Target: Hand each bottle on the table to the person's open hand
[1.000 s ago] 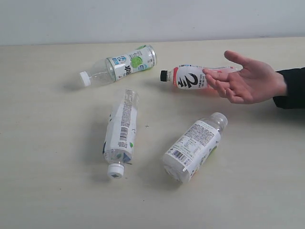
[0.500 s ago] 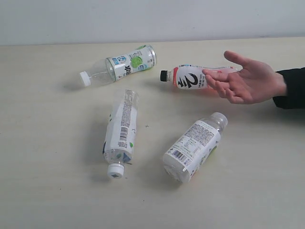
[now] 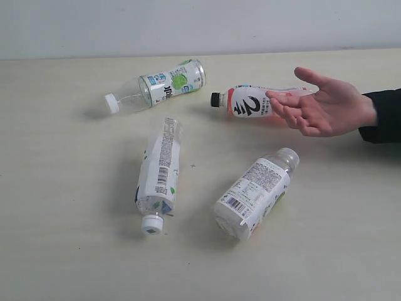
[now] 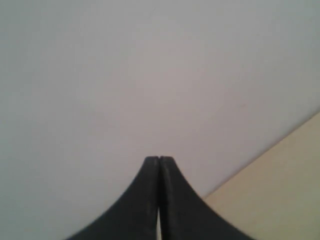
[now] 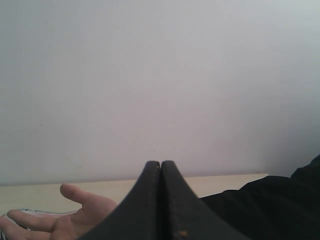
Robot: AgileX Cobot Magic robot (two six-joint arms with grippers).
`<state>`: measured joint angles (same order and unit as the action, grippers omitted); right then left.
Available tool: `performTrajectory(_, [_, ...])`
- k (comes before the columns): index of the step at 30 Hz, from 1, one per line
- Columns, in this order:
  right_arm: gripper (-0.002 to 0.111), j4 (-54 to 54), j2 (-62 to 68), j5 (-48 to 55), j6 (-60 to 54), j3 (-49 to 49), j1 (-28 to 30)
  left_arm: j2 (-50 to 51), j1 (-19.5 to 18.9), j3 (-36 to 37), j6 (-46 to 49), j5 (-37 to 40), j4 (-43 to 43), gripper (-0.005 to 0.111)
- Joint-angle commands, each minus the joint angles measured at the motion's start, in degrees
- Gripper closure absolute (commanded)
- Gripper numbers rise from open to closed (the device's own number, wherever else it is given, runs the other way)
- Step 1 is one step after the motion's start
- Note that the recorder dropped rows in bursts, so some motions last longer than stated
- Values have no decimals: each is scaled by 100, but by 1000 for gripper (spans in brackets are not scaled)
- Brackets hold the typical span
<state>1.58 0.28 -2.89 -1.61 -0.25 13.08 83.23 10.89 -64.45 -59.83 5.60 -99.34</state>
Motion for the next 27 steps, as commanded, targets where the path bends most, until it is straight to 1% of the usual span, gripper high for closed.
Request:
performTrajectory(1, [108,-3,-28,-2,-14,25,39,1249,806,-1038,3362,2837,961,107])
performTrajectory(2, [108,-3,-28,-2,-14,25,39,1785,943,-1730,4996,3413,2382,107])
performTrajectory(3, [108,-3,-28,-2,-14,25,39,2247,1024,-2316,6335,3879,3898,107])
performTrajectory(4, [108,-3,-28,-2,-14,25,39,2704,1035,-3206,8222,4518,5782,107])
performTrajectory(5, [108,-3,-28,-2,-14,25,39,2987,1035,-3740,9123,4819,7075,107])
performTrajectory(6, [108,-3,-28,-2,-14,25,39,3342,1020,-4300,9618,4890,8378,107])
performTrajectory(7, [108,-3,-28,-2,-14,25,39,3513,1009,-4606,9865,4890,9082,107])
performTrajectory(8, [108,-3,-28,-2,-14,25,39,3804,1039,-4929,10366,4919,9747,107])
performTrajectory(9, [108,-3,-28,-2,-14,25,39,3937,1071,-5062,10468,4931,9894,107])
performTrajectory(12, [108,-3,-28,-2,-14,25,39,4437,1183,-5527,10502,5006,9934,107])
performTrajectory(17, [108,-3,-28,-2,-14,25,39,5139,1207,-6195,10589,5528,9934,106])
performTrajectory(18, [108,-3,-28,-2,-14,25,39,5213,1207,-6272,10589,5576,9934,104])
performTrajectory(21, [108,-3,-28,-2,-14,25,39,5365,1207,-6366,10589,5516,9934,89])
performTrajectory(24, [108,-3,-28,-2,-14,25,39,5412,1207,-6395,10564,5395,9991,61])
performTrajectory(27, [108,-3,-28,-2,-14,25,39,5426,1246,-6394,10458,5294,10037,39])
